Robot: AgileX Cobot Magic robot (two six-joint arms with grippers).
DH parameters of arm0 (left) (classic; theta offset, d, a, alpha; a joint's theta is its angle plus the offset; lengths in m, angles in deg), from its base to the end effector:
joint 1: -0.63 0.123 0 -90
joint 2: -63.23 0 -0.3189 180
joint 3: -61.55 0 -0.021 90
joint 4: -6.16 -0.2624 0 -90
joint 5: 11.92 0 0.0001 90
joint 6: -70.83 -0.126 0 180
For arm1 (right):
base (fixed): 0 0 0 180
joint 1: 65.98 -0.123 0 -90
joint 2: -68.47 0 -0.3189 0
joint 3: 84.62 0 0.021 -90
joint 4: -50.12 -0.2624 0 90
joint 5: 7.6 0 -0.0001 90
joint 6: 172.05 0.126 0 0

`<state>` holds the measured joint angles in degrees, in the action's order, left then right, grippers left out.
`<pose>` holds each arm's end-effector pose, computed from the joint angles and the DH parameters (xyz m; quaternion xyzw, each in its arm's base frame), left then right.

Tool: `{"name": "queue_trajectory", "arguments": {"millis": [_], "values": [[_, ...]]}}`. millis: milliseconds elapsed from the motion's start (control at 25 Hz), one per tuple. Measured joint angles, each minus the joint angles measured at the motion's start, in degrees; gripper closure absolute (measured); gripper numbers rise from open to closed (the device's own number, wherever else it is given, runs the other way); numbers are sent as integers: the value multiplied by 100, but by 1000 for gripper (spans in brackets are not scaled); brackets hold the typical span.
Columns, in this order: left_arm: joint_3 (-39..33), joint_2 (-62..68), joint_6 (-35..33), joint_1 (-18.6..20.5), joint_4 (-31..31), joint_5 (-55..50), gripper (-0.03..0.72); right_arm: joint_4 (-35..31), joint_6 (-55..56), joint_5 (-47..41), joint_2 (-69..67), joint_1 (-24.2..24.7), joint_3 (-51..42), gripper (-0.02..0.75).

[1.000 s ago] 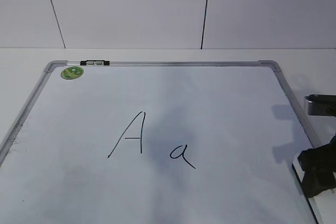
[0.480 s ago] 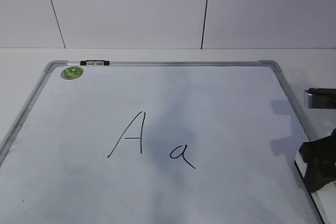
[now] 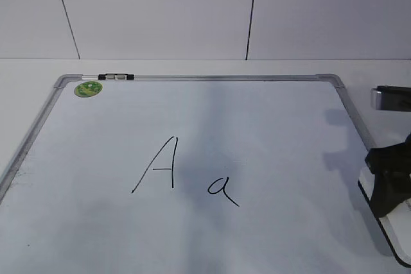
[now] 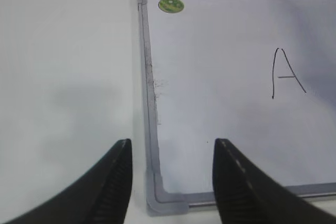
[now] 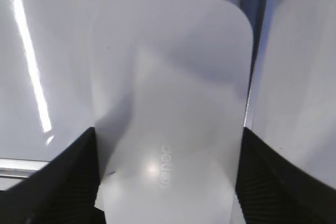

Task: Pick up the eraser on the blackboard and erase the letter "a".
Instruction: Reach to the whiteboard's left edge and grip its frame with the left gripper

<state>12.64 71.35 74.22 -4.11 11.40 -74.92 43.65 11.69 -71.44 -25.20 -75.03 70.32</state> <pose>0.0009 -0.0104 0.2657 0.0126 0.8652 -0.0809 0.4948 0.2500 0.0527 0.2083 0.0203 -0.9983 -0.0473 0.0278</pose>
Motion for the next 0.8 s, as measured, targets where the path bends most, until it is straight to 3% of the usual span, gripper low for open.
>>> {"name": "queue_trajectory", "arguments": {"millis": [360, 800], "values": [[651, 1859, 0, -46, -739, 764, 317, -157, 0, -162, 0, 0, 395, 176], [1599, 5070, 0, -183, -725, 1165, 317, -535, 0, -137, 0, 0, 429, 176]]}}
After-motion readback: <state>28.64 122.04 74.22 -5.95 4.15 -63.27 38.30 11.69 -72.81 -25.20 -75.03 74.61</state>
